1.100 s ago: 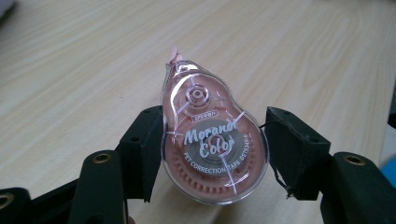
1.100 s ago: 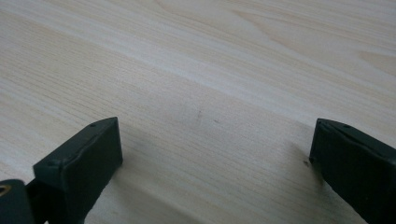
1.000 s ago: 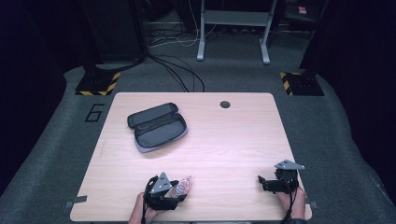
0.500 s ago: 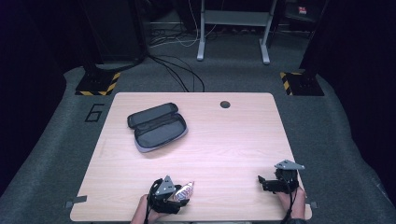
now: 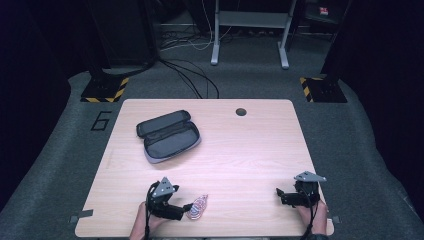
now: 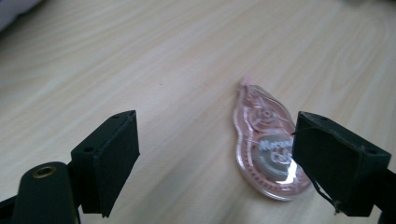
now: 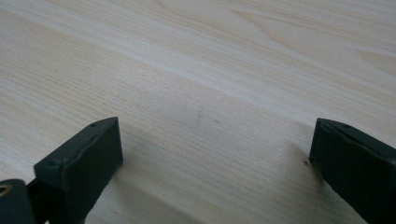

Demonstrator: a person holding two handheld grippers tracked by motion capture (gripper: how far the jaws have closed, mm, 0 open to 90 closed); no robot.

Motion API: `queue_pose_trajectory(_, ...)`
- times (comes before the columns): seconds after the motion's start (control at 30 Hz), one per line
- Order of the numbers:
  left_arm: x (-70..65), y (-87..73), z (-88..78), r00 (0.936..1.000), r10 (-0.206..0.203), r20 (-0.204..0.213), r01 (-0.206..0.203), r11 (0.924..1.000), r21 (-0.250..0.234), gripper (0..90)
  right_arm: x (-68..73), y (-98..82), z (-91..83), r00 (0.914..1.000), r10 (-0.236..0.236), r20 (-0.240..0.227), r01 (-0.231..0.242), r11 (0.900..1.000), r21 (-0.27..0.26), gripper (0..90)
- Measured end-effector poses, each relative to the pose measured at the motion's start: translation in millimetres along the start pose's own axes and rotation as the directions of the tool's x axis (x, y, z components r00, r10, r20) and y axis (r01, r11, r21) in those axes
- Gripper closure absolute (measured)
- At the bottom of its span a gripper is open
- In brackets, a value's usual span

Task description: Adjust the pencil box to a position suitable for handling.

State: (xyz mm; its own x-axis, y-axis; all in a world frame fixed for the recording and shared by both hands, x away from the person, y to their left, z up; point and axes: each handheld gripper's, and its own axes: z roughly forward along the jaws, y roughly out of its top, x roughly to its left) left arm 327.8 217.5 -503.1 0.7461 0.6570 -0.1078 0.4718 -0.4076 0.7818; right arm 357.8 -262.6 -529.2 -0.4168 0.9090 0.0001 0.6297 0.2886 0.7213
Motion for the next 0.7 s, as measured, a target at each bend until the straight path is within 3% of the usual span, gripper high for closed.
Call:
queue_pose_trajectory(0.07,3.9,0.6,-1.0,0.9997,-0.016,-0.02,0.016,0.9998,-0.011,12.8,0.0,0.0,0.0,1.0,0.0,0.0,0.0,1.0,0.0,2.1)
queue_pose_trajectory(0.13,17.0,3.7,-4.1,0.9968,-0.061,-0.051,0.06,0.9981,-0.015,10.3,0.0,0.0,0.0,1.0,0.0,0.0,0.0,1.0,0.0,2.1)
queue_pose_trajectory(0.3,36.8,6.6,-9.2,0.9892,-0.108,-0.098,0.107,0.9941,-0.022,8.0,0.1,0.0,0.0,1.0,0.0,0.002,0.0,1.0,0.0,2.0)
queue_pose_trajectory(0.47,56.0,7.2,-13.0,0.9733,-0.173,-0.151,0.169,0.9849,-0.038,4.4,0.1,0.0,0.0,1.0,0.0,0.001,0.0,1.0,-0.001,2.1)
queue_pose_trajectory(0.63,72.7,8.3,-16.7,0.9623,-0.199,-0.186,0.198,0.9799,-0.026,1.8,0.1,0.0,0.0,1.0,-0.001,0.001,0.001,1.0,0.0,2.1)
queue_pose_trajectory(0.7,80.2,7.7,-16.5,0.9531,-0.219,-0.209,0.216,0.9757,-0.038,0.3,0.5,0.0,-0.1,1.0,0.002,0.002,-0.002,1.0,0.0,2.2)
